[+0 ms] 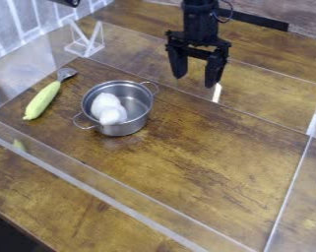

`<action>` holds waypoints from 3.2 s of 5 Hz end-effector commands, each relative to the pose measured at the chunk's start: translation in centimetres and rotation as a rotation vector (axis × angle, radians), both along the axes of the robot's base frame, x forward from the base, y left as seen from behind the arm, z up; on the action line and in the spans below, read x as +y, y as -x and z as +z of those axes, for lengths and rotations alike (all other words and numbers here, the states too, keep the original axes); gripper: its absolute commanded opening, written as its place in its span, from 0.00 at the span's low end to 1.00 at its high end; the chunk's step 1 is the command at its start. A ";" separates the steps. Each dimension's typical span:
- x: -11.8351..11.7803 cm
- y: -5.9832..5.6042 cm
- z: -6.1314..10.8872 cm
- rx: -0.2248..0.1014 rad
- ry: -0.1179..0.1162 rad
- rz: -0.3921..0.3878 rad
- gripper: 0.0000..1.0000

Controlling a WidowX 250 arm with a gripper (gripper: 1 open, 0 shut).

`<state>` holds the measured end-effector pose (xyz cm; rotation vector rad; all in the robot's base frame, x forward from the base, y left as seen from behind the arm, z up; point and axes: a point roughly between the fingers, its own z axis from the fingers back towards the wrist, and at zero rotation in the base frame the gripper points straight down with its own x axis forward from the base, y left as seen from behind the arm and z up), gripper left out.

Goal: Put the mushroom in the silver pot

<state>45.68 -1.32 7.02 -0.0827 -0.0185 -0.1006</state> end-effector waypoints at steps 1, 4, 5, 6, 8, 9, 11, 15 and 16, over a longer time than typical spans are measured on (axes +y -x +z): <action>-1.8 -0.6 3.0 -0.087 -0.001 -0.091 1.00; -2.6 -0.8 3.5 -0.093 0.006 -0.215 1.00; -2.9 -0.6 3.4 -0.096 0.007 -0.254 1.00; -3.2 -0.2 3.1 -0.095 0.011 -0.285 1.00; -2.9 0.3 4.8 -0.127 0.002 -0.284 1.00; -3.8 0.0 5.9 -0.150 -0.001 -0.307 1.00; -5.2 0.0 5.5 -0.151 -0.003 -0.308 1.00; -4.3 0.8 4.6 -0.156 -0.005 -0.225 1.00; -3.6 0.8 5.0 -0.162 -0.005 -0.255 1.00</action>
